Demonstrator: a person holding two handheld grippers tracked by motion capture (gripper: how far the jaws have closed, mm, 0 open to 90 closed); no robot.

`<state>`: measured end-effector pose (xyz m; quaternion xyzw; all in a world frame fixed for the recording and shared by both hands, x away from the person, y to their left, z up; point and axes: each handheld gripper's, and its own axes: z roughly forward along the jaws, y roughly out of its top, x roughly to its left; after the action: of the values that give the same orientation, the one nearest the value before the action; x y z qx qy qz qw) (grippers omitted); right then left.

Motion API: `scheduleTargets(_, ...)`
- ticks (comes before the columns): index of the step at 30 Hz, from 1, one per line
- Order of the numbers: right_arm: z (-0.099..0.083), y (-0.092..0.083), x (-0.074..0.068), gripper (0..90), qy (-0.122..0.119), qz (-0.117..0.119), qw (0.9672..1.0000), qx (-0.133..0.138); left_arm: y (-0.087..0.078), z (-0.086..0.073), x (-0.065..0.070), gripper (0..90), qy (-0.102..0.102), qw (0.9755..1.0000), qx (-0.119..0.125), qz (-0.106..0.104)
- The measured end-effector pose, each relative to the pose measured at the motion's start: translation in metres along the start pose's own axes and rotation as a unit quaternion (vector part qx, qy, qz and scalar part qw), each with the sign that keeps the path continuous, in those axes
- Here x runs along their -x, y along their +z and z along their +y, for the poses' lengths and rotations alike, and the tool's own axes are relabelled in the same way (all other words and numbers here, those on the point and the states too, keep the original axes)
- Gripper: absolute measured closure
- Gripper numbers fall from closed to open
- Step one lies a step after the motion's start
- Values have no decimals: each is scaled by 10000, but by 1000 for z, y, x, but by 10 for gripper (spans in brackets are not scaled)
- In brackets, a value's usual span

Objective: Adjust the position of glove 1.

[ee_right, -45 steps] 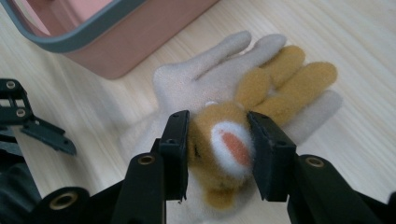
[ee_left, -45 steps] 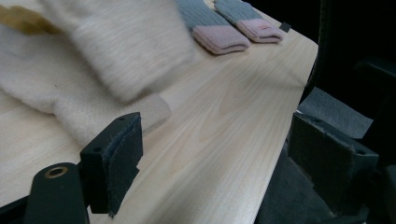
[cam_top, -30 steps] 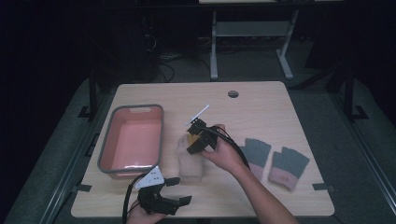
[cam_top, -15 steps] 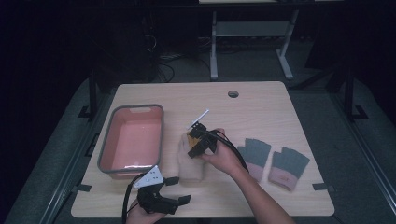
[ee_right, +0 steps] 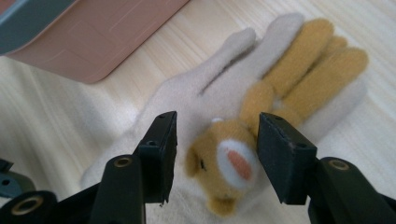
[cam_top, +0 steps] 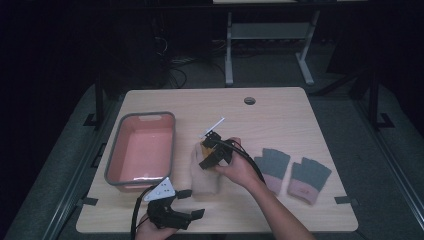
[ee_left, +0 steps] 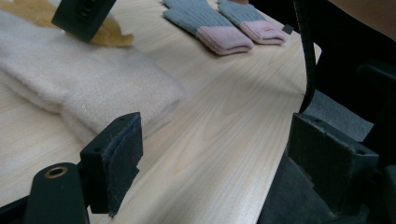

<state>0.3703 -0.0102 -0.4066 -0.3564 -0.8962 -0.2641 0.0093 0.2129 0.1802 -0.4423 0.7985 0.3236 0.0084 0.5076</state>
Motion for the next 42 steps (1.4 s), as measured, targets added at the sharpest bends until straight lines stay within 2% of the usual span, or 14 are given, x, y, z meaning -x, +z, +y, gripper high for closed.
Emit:
scheduleTargets(8,12,6,-8,404,-261,-184,9995,17,-1,0,-1,182,19,10000,21,4)
scheduleTargets(9,16,10,-13,393,-441,-280,9986,-16,-1,0,-1,182,6,10000,17,3)
scheduleTargets(11,17,13,-15,385,-491,-276,9984,10,-1,0,0,183,3,10000,16,3)
scheduleTargets(14,20,23,-21,357,-623,-431,9971,-68,0,0,0,182,47,10000,-1,-11)
scheduleTargets(17,21,34,-26,338,-808,-652,9944,-178,0,0,0,182,48,10000,1,-22)
scheduleTargets(19,21,40,-28,325,-902,-680,9932,-265,0,0,0,182,48,10000,2,-19)
scheduleTargets(20,21,44,-30,326,-1029,-773,9911,-330,0,0,0,182,42,10000,2,-19)
scheduleTargets(24,19,45,-31,335,-1287,-914,9867,-388,2,0,0,182,20,10000,-32,-39)
scheduleTargets(27,15,41,-27,336,-1377,-912,9852,-450,3,0,0,183,-92,9999,-25,-104)
scheduleTargets(30,12,38,-24,338,-1393,-927,9847,-492,4,1,2,182,-277,9996,-59,-23)
scheduleTargets(32,8,34,-20,341,-1369,-916,9851,-499,5,3,3,182,-286,9995,-83,66)
scheduleTargets(36,-1,28,-11,344,-1337,-815,9867,-440,10,7,2,182,-456,9989,-99,95)
scheduleTargets(42,-11,19,-1,346,-1268,-708,9885,-416,18,14,3,183,-548,9983,-156,152)
